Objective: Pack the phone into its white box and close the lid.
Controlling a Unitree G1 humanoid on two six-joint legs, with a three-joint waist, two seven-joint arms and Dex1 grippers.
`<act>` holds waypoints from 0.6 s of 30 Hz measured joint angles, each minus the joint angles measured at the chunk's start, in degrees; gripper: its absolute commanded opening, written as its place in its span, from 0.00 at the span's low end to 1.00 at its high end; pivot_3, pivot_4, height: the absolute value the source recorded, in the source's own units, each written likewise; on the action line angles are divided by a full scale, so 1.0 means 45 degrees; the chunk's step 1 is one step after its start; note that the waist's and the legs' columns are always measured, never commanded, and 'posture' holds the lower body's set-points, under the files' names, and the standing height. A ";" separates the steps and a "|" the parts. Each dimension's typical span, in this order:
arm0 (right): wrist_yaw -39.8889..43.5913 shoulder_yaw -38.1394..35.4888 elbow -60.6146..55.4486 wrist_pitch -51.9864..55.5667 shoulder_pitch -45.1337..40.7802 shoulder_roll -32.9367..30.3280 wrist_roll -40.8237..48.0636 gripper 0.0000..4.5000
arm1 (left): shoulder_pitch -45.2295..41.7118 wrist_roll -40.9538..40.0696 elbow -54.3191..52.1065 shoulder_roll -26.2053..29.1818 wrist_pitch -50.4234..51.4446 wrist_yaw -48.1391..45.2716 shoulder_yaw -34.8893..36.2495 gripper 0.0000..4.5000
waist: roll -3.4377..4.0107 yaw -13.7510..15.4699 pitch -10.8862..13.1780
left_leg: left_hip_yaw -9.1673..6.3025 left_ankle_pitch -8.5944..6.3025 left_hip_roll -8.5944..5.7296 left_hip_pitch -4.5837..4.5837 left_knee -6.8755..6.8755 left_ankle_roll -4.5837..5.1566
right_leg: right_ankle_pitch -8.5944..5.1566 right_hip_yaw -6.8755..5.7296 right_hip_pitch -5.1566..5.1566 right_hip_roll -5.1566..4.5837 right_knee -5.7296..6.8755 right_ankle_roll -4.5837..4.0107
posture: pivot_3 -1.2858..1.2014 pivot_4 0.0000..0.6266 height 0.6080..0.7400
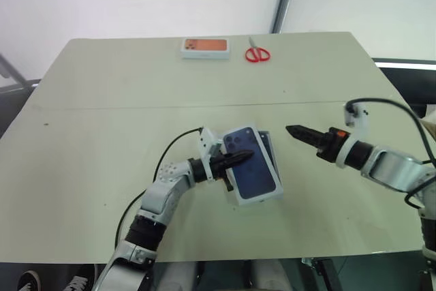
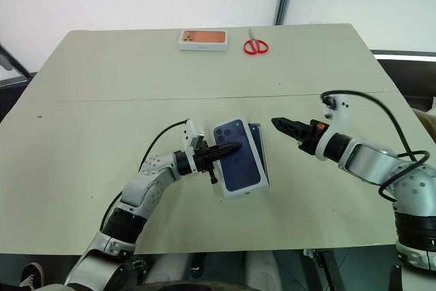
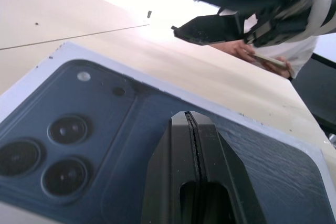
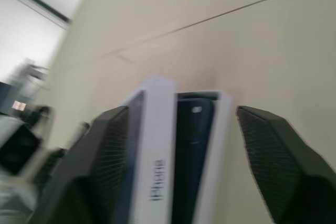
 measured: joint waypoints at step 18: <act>0.5204 0.2769 -0.1402 -0.4295 0.1088 0.0442 -0.9252 0.01 | 0.1969 -0.0286 -0.2049 0.3183 0.1407 -0.0478 0.0912 0.00 | -0.0004 0.0101 0.0003 | -0.0020 -0.0001 -0.0005 0.0004 0.0005 -0.0007 | -0.0001 -0.0002 0.0016 -0.0014 -0.0005 -0.0002 | 0.52 0.24 1.00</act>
